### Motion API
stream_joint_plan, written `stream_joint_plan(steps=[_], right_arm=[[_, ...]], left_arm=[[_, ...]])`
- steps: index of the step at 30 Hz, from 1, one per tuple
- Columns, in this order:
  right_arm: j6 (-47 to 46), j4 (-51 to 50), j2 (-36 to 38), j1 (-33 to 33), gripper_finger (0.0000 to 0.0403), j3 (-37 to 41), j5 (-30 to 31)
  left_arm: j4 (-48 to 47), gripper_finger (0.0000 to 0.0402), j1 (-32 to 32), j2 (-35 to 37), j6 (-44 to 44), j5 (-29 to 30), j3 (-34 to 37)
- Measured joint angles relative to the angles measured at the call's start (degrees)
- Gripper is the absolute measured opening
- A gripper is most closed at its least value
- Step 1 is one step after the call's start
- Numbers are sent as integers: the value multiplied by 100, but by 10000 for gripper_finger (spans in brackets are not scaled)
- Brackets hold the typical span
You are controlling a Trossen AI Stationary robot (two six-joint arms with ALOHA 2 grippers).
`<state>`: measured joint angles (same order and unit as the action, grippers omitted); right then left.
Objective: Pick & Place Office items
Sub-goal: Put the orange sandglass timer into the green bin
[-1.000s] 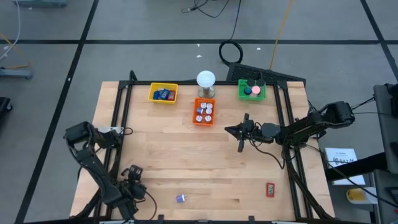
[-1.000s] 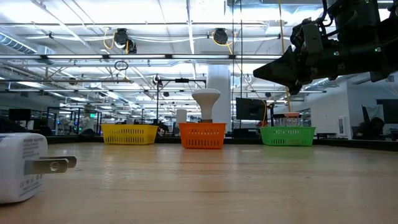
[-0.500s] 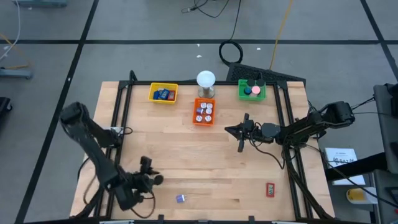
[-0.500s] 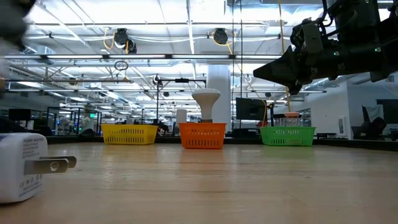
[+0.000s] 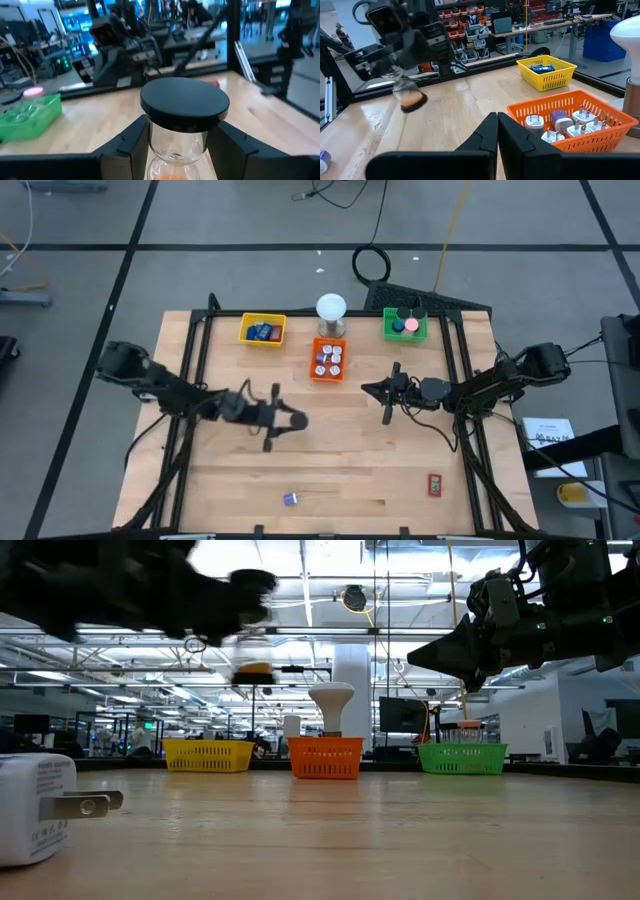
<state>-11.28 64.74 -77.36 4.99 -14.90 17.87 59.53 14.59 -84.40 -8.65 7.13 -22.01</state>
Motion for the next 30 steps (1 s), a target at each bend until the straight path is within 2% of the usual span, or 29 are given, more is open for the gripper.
stream_joint_plan(steps=[5,12,21,30], right_arm=[[1,12,0,1,4,0,2],[-1,-25,0,1,4,-2,0],[-1,-35,0,1,4,-2,0],[0,-33,0,0,4,-2,0]], left_arm=[[730,164,-483,-1312,-7,-737,-649],[1386,164,-988,-2772,140,-1224,-1572],[1426,164,-1508,-3612,480,-1501,-2426],[1392,164,-1533,-4240,640,-1722,-2925]])
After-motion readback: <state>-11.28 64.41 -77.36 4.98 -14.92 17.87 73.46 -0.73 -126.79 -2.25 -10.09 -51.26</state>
